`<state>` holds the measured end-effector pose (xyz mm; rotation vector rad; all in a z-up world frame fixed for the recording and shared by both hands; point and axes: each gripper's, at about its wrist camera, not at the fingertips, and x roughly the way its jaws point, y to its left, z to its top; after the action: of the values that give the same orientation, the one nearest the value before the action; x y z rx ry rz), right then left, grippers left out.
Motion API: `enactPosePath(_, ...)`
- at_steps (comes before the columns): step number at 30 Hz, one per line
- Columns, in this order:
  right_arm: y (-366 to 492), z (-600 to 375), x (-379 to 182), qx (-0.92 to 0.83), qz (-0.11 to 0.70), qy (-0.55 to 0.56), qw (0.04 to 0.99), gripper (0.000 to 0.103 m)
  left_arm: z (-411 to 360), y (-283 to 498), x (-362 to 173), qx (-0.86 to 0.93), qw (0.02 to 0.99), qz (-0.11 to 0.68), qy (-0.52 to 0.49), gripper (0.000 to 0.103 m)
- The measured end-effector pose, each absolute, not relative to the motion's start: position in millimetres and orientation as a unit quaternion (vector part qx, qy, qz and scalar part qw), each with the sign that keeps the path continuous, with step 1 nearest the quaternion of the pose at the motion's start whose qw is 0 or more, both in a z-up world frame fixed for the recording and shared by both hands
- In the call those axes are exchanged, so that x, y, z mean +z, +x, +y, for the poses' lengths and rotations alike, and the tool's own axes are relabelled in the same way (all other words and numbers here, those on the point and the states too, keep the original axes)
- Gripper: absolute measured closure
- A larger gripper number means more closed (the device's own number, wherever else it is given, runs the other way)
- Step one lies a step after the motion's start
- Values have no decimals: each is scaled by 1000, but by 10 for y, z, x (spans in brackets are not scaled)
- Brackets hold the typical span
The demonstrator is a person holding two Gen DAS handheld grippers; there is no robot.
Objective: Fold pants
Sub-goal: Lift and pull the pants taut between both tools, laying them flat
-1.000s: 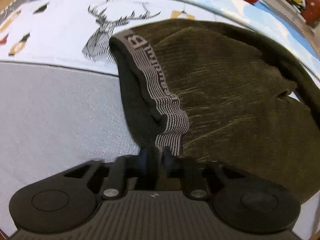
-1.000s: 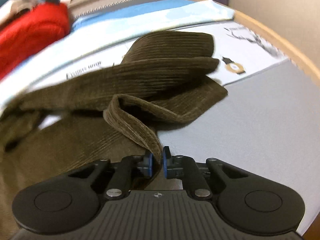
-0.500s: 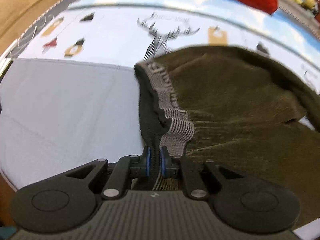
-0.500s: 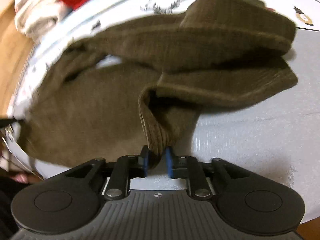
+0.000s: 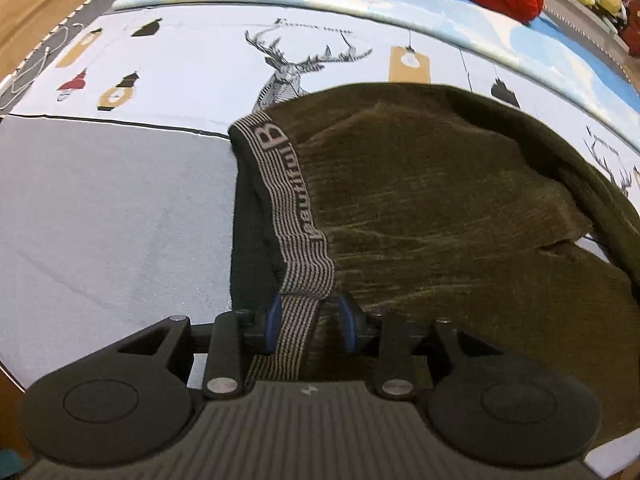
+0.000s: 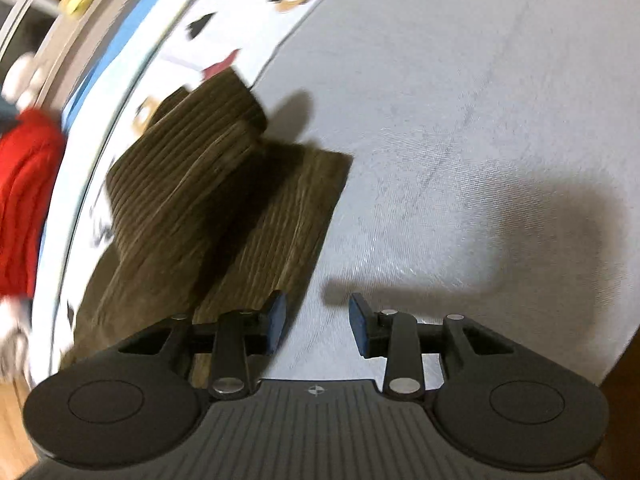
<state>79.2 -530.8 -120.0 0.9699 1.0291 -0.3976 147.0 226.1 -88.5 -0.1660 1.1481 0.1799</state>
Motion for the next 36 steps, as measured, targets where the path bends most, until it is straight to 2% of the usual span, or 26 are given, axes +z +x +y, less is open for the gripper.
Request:
enactPosePath(7,1224,-5115,-1349,-194,478,397,759,67,2290,1492,-891,83,832,544,-65,67)
enactPosePath(8,1265,-5080,-1328,-195,473,385,769,84,2305,1494,-886,85,832,544,-66,67)
enactPosePath(9,1315,-5039,-1297,-194,470,368,779,91,2323,1497,-878,86,832,544,-66,67)
enactPosePath(11,1374,-4976,-1217,-186,457,355,794,93,2347,1498,-855,89,834,541,-66,67)
enactPosePath(13,1392,-4897,-902,-144,386,355,839,96,2364,1491,-836,89,834,540,-66,67)
enactPosePath(15,1258,-4899,-421,-94,269,361,888,97,2368,1477,-813,88,836,538,-65,67)
enactPosePath(17,1049,-5015,-194,-121,215,351,903,97,2367,1458,-795,87,837,537,-61,67)
enactPosePath(19,872,-5238,-250,-209,247,343,882,97,2372,1431,-786,87,837,536,-59,67)
enactPosePath(22,607,-5592,-554,-319,343,341,815,97,2376,1405,-778,84,838,536,-57,67)
enactPosePath(28,71,-5917,-863,-379,411,377,739,97,2438,1376,-836,77,831,548,-55,67)
enactPosePath(30,42,-5944,-936,-355,417,390,741,95,2485,1381,-889,73,823,560,-62,58)
enactPosePath(31,141,-5928,-975,-339,429,385,744,92,2510,1385,-923,70,818,567,-69,51)
enactPosePath(33,252,-5938,-1057,-326,452,366,745,88,2550,1384,-1006,62,807,581,-86,49)
enactPosePath(36,293,-6021,-1129,-326,465,367,737,74,2547,1381,-1110,51,793,599,-102,42)
